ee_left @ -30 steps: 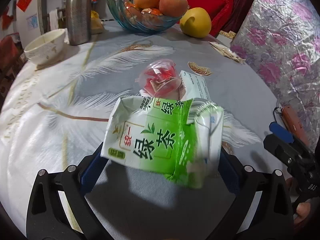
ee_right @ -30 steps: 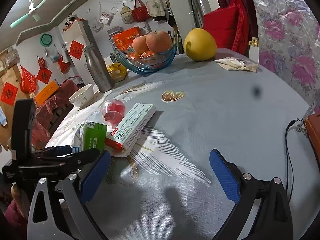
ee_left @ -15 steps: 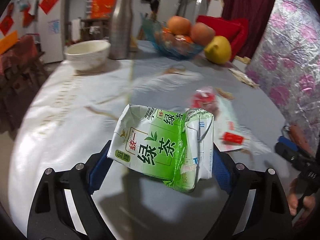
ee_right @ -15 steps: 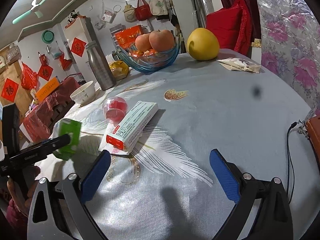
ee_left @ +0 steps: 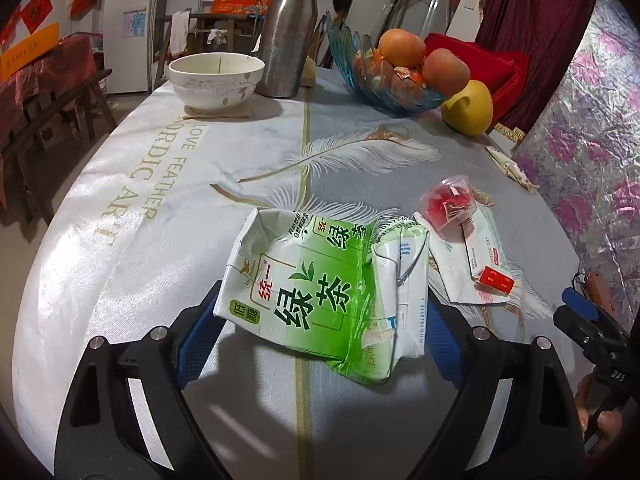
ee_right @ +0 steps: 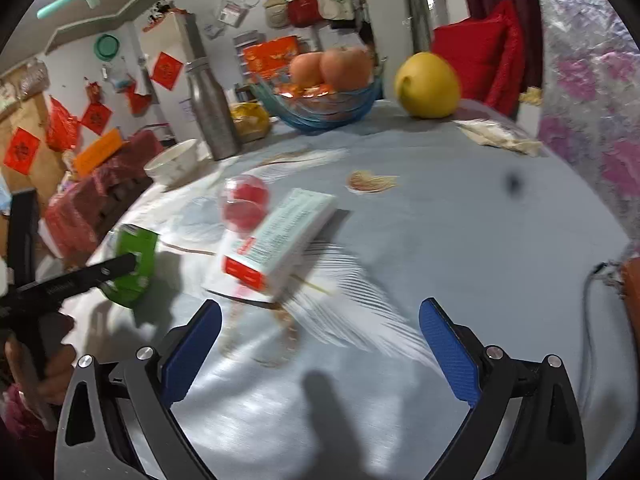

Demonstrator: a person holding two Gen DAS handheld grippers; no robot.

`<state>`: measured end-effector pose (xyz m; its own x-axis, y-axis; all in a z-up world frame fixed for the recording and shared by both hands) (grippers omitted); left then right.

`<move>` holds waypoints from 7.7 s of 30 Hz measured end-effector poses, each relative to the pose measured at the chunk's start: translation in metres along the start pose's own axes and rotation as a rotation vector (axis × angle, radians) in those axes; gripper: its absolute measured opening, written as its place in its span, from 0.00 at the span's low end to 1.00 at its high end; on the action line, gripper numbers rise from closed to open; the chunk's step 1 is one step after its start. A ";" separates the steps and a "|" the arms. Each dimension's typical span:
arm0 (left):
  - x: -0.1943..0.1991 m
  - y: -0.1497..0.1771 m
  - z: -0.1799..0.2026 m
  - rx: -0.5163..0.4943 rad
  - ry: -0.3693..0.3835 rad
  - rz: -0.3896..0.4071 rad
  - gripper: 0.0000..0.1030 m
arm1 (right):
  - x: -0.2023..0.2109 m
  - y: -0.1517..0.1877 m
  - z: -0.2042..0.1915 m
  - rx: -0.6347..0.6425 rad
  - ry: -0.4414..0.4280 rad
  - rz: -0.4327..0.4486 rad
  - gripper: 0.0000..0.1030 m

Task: Collect trash
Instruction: 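Grasp the green tea carton with left tool while right tool grasps the white medicine box, then carry the carton with left tool to the basket while right tool carries the box, then release the carton into the basket with left tool while right tool drops the box, then move both open tools back over the table toward the red cup and tissue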

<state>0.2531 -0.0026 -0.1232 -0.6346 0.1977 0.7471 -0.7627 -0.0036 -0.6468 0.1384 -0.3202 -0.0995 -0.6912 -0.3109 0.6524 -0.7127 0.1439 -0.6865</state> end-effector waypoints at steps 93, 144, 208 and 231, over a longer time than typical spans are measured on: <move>0.248 0.166 -0.286 0.231 -0.433 0.143 0.74 | 0.100 0.019 -0.345 0.442 -0.591 0.004 0.47; 0.239 0.237 -0.400 0.484 -0.496 0.012 0.93 | -0.037 0.206 -0.548 0.779 -0.724 -0.612 0.50; 0.171 0.091 -0.139 0.089 -0.186 0.091 0.93 | 0.042 0.017 -0.164 0.157 -0.371 0.005 0.76; 0.029 -0.014 0.039 -0.164 0.009 -0.023 0.93 | 0.005 -0.020 0.002 -0.088 -0.155 0.042 0.87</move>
<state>0.2405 -0.0351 -0.0858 -0.6156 0.2049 0.7610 -0.7456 0.1612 -0.6466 0.1496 -0.3269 -0.0828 -0.6990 -0.4425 0.5618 -0.6958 0.2397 -0.6770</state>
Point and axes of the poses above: each gripper's, at about its wrist camera, not at the fingertips, and x roughly against the way its jaws point, z to its right, y to its underside, the point moved 5 cm from there along -x, roughly the way its jaws point, and after that the axes turned 7 degrees about -y, right-handed, at the moved point
